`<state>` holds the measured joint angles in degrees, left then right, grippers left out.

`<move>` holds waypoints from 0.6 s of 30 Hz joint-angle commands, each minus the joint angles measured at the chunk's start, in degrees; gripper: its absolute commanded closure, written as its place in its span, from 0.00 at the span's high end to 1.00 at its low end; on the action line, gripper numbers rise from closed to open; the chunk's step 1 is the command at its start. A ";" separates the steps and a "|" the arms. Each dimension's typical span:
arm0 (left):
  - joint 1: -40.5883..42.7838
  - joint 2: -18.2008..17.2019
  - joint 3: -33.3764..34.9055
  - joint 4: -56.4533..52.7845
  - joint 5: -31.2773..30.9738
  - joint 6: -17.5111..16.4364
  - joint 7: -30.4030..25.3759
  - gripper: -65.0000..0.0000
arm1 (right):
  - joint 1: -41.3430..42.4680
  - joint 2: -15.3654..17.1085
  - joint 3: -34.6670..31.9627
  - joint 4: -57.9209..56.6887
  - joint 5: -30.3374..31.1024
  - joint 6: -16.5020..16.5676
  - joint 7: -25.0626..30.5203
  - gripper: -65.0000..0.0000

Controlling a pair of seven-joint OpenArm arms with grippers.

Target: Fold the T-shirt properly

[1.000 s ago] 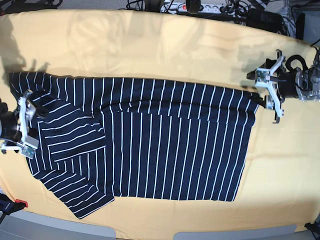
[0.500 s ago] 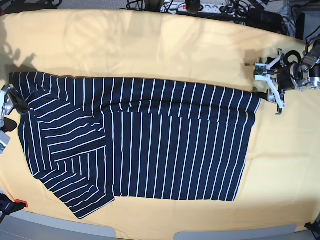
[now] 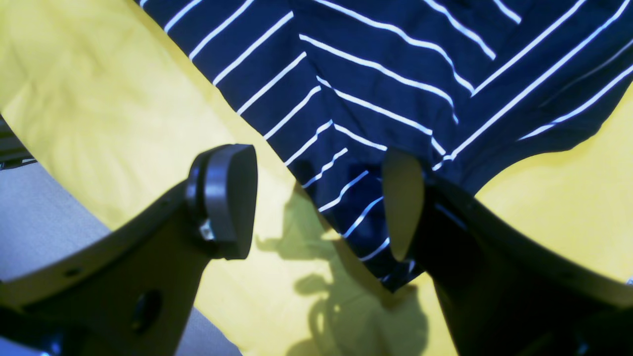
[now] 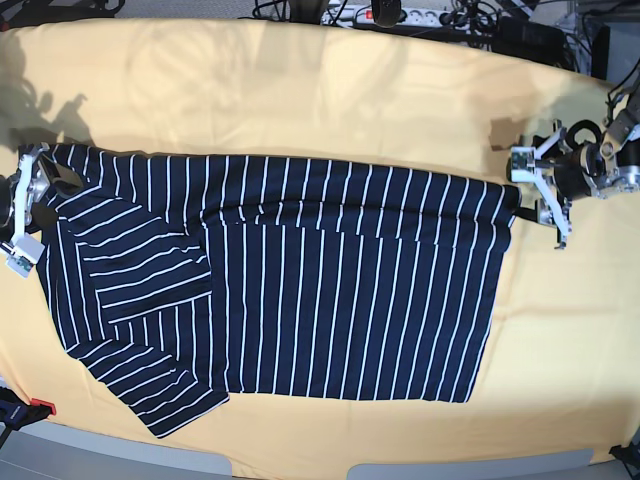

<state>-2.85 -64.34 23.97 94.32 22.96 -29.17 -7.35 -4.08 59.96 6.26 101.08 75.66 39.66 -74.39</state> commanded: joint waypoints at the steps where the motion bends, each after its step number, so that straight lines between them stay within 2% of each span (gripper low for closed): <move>1: -2.14 -1.16 0.39 -0.26 -0.48 0.39 -1.40 0.53 | 0.90 1.62 0.92 0.42 0.79 0.34 0.61 0.61; 12: -16.59 1.64 20.81 -4.83 1.92 0.52 -1.62 0.53 | 0.90 1.62 0.92 0.42 0.61 0.34 0.66 0.61; 13: -17.31 1.64 21.73 -4.83 1.88 0.50 -1.60 0.49 | 0.90 1.64 0.92 0.42 0.61 0.34 0.81 0.61; 14: -17.88 1.64 22.14 -4.83 1.84 0.28 -1.25 0.39 | 0.87 1.62 0.92 0.42 0.59 0.34 1.05 0.61; 16: -18.64 1.57 22.14 -4.76 1.84 0.26 0.59 0.12 | 0.90 1.62 0.92 0.42 0.59 0.34 1.05 0.61; 17: -18.99 1.38 22.14 -4.76 1.68 0.28 1.51 0.01 | 0.90 1.64 0.92 0.42 0.57 0.34 1.03 0.61; 18: -19.63 1.11 22.14 -4.74 1.60 0.26 1.79 0.00 | 0.87 1.64 0.92 0.42 0.57 0.34 0.90 0.61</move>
<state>-21.58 -61.91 46.50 89.54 24.01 -28.60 -7.27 -3.99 59.96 6.26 101.08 75.53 39.66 -74.02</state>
